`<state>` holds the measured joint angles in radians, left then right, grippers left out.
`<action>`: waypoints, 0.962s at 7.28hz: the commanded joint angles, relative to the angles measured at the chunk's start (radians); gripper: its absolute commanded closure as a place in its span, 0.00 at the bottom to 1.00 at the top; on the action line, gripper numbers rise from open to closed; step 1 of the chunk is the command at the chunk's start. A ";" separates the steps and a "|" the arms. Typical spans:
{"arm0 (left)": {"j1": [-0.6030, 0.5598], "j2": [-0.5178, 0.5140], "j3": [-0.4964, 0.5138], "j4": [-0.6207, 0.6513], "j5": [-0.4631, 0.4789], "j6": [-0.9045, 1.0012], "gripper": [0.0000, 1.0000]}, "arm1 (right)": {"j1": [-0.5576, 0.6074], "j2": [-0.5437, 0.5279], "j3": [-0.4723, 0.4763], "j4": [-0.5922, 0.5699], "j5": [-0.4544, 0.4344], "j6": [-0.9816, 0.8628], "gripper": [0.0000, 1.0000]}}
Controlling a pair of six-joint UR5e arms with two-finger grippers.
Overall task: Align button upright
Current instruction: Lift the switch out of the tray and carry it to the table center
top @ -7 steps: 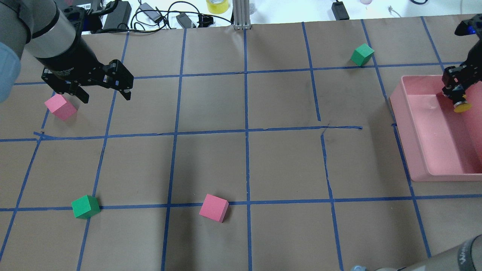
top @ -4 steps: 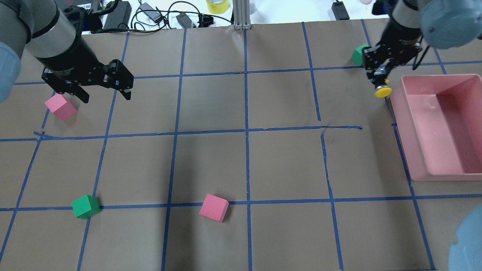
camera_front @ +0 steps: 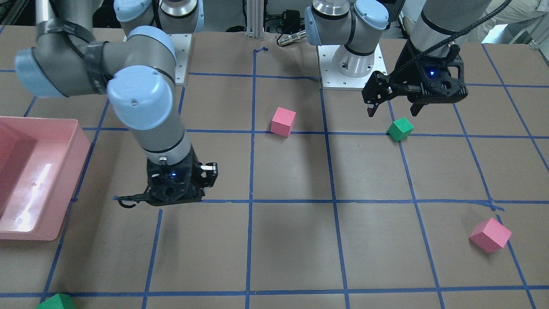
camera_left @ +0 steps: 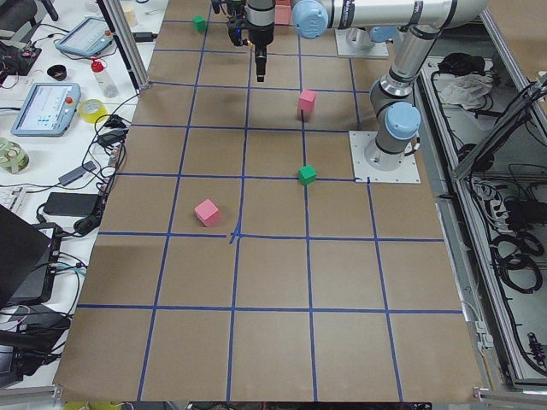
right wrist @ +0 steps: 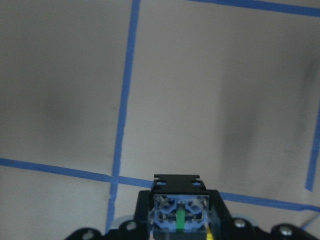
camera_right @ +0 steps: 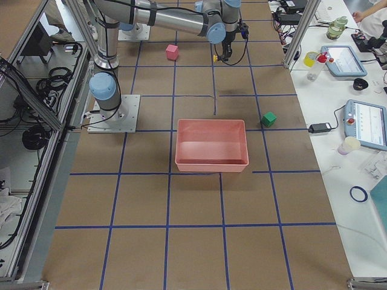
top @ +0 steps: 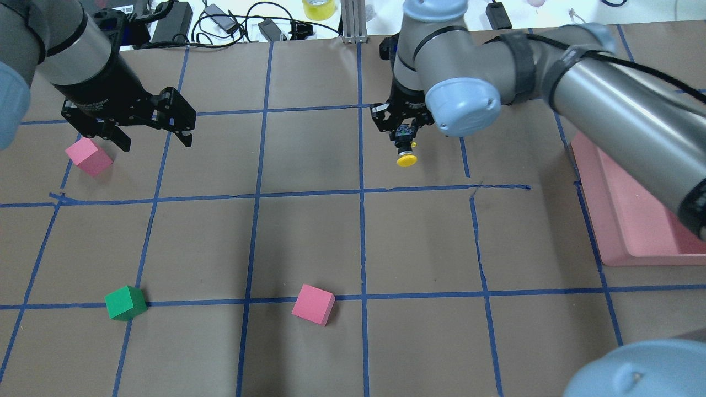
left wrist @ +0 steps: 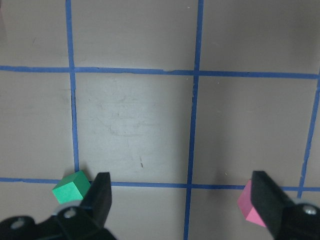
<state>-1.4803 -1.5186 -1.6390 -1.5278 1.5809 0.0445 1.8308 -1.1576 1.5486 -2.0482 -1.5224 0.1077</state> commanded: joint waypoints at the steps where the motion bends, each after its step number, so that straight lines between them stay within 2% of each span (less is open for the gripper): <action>1: 0.000 0.000 -0.001 0.000 0.001 0.002 0.00 | 0.102 0.103 0.007 -0.137 0.001 0.064 1.00; 4: 0.000 0.000 -0.001 0.000 0.001 0.002 0.00 | 0.134 0.173 0.007 -0.214 -0.005 0.096 1.00; 7: 0.000 -0.002 0.001 0.002 0.001 0.006 0.00 | 0.134 0.176 0.040 -0.216 -0.016 0.087 1.00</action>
<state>-1.4797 -1.5194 -1.6390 -1.5265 1.5816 0.0478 1.9645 -0.9833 1.5715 -2.2619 -1.5346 0.1971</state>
